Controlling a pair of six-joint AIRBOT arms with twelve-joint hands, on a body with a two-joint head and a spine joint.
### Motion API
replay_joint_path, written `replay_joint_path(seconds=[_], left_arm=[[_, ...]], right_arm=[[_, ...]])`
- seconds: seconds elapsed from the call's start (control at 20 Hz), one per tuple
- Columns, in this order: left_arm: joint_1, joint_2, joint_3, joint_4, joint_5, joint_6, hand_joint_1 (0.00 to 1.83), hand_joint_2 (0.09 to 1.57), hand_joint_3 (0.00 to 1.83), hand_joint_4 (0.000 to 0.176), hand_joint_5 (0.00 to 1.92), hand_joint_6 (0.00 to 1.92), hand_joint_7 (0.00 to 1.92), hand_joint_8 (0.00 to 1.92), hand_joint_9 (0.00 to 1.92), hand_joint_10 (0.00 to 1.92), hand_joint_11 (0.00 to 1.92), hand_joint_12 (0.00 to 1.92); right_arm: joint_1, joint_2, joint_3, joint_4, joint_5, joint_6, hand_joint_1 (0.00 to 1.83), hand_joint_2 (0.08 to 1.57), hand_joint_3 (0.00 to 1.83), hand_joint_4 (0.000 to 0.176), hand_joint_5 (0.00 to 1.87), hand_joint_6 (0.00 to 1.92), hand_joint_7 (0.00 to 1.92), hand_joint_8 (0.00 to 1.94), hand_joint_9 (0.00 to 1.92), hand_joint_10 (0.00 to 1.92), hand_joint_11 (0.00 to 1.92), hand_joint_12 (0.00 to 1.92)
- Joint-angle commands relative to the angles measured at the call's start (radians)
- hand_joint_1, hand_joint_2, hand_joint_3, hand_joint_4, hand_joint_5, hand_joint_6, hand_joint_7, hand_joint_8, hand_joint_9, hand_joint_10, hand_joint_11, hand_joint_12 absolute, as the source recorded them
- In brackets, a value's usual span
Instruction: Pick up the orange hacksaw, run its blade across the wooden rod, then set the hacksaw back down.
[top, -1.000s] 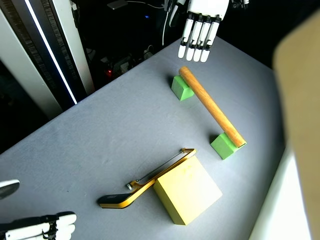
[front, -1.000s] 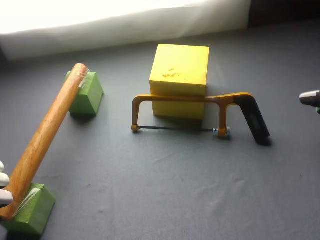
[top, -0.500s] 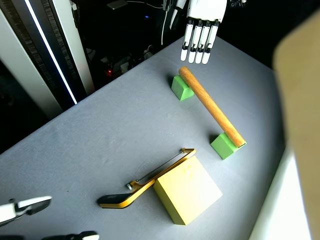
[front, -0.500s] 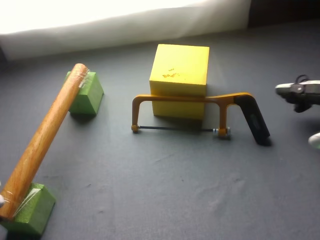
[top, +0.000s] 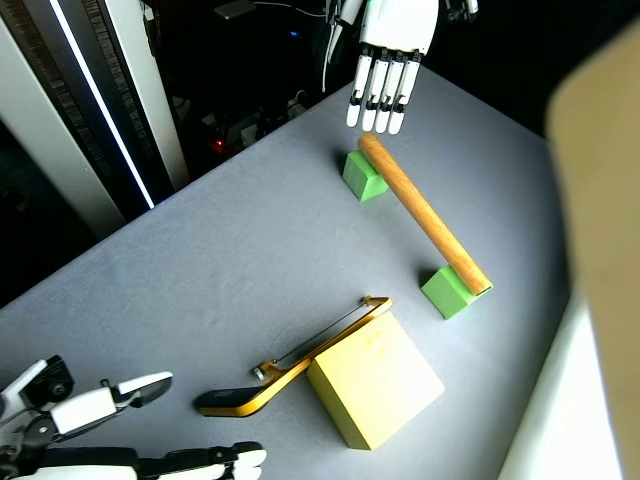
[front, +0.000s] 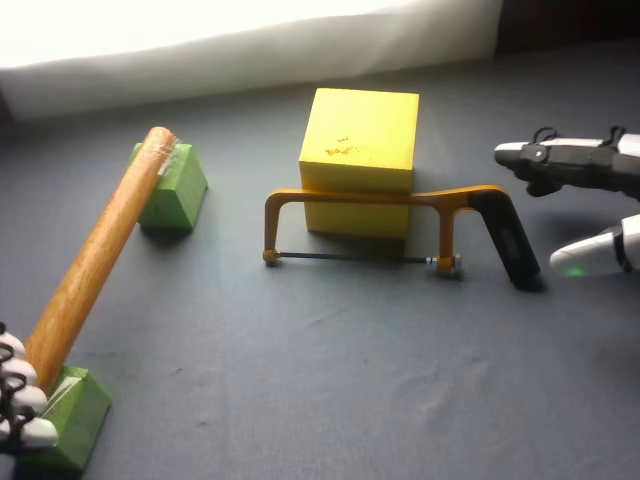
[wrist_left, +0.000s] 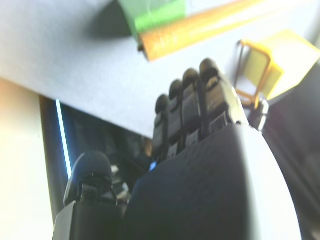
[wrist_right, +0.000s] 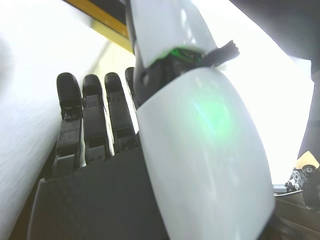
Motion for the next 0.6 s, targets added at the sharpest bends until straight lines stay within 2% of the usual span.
replay_joint_path(seconds=[0.0, 0.05, 0.15, 0.35, 0.55], left_arm=[[-0.005, -0.002, 0.002, -0.037, 0.001, -0.01, 0.06, 1.29, 0.0, 0.0, 0.13, 0.0, 0.17, 0.0, 0.12, 0.0, 0.0, 0.23], [-0.004, -0.011, 0.0, -0.037, 0.036, -0.025, 0.05, 1.29, 0.0, 0.0, 0.13, 0.0, 0.16, 0.0, 0.12, 0.0, 0.0, 0.22], [-0.004, -0.024, 0.0, -0.037, 0.1, -0.044, 0.07, 1.29, 0.0, 0.0, 0.13, 0.0, 0.16, 0.0, 0.13, 0.0, 0.0, 0.28], [-0.003, -0.034, -0.001, -0.037, 0.171, -0.076, 0.09, 1.28, 0.0, 0.0, 0.13, 0.0, 0.15, 0.0, 0.13, 0.0, 0.0, 0.3], [-0.003, -0.036, -0.001, -0.037, 0.168, -0.084, 0.1, 1.28, 0.0, 0.0, 0.14, 0.01, 0.17, 0.01, 0.13, 0.01, 0.0, 0.27]], right_arm=[[0.018, 0.0, 0.004, 0.054, 0.077, 0.01, 1.11, 0.98, 0.0, 0.0, 0.15, 0.01, 0.12, 0.0, 0.15, 0.01, 0.0, 0.75], [0.028, -0.007, 0.004, 0.054, 0.064, 0.01, 1.11, 0.97, 0.0, 0.0, 0.17, 0.01, 0.14, 0.01, 0.17, 0.01, 0.0, 0.8], [0.045, -0.018, 0.005, 0.055, 0.045, 0.014, 1.07, 1.01, 0.01, 0.0, 0.15, 0.0, 0.11, 0.0, 0.14, 0.0, 0.0, 0.71], [0.068, -0.04, 0.01, 0.054, 0.026, 0.016, 1.11, 0.98, 0.0, 0.0, 0.18, 0.01, 0.14, 0.01, 0.16, 0.01, 0.0, 0.81], [0.08, -0.061, 0.003, 0.054, 0.013, 0.015, 1.07, 1.0, 0.0, 0.0, 0.18, 0.0, 0.12, 0.0, 0.14, 0.0, 0.0, 0.77]])
